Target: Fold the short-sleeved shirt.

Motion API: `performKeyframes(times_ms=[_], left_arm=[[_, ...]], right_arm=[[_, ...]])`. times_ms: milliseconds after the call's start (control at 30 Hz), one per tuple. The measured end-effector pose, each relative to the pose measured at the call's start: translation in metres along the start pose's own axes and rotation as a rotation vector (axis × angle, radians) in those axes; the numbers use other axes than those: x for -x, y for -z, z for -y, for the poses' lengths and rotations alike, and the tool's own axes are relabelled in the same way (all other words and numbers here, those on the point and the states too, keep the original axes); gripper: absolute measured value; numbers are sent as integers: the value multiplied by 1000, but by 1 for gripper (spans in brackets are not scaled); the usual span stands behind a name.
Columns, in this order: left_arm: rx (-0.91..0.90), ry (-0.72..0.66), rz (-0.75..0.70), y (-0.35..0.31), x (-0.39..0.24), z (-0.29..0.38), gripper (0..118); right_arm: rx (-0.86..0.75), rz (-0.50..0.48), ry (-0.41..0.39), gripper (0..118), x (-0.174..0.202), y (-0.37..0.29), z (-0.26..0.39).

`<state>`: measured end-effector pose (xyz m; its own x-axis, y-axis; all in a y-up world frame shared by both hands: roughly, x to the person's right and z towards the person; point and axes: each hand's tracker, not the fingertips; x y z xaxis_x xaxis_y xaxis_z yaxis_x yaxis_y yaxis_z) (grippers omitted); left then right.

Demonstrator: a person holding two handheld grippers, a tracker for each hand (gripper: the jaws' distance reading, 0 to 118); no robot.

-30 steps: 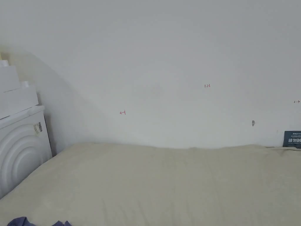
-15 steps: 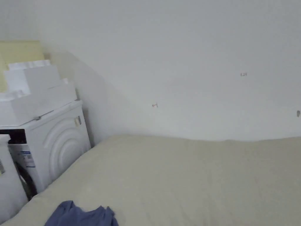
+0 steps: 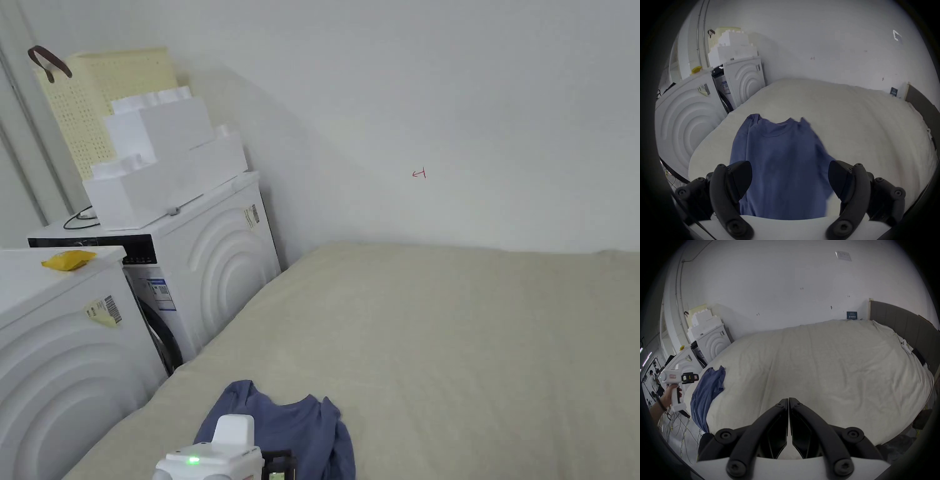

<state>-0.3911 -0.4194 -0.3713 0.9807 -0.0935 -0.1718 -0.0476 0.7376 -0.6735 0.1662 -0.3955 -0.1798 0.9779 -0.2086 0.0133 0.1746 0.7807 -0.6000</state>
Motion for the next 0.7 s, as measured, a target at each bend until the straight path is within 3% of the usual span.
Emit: performKeyframes(times_ms=[100, 267, 467, 500, 533, 600, 633, 700], left_arm=[[30, -51, 60, 29, -1, -9, 99], [148, -45, 1, 92, -4, -12, 95], [162, -62, -10, 103, -11, -13, 96], [171, -65, -13, 100, -14, -15, 91], [172, -56, -17, 94, -19, -16, 80], [98, -9, 35, 93, -18, -17, 18], [110, -3, -25, 95, -23, -17, 0], [130, -39, -26, 95, -21, -15, 0]], right_arm=[[45, 16, 39, 2, 1, 16, 6], [104, 51, 41, 2, 5, 32, 10], [152, 99, 28, 2, 0, 45, 9], [153, 105, 26, 2, -1, 46, 10], [156, 105, 28, 2, -2, 47, 10], [163, 92, 42, 2, -4, 49, 12], [169, 79, 54, 2, -4, 50, 12], [175, 74, 57, 2, -2, 49, 12]])
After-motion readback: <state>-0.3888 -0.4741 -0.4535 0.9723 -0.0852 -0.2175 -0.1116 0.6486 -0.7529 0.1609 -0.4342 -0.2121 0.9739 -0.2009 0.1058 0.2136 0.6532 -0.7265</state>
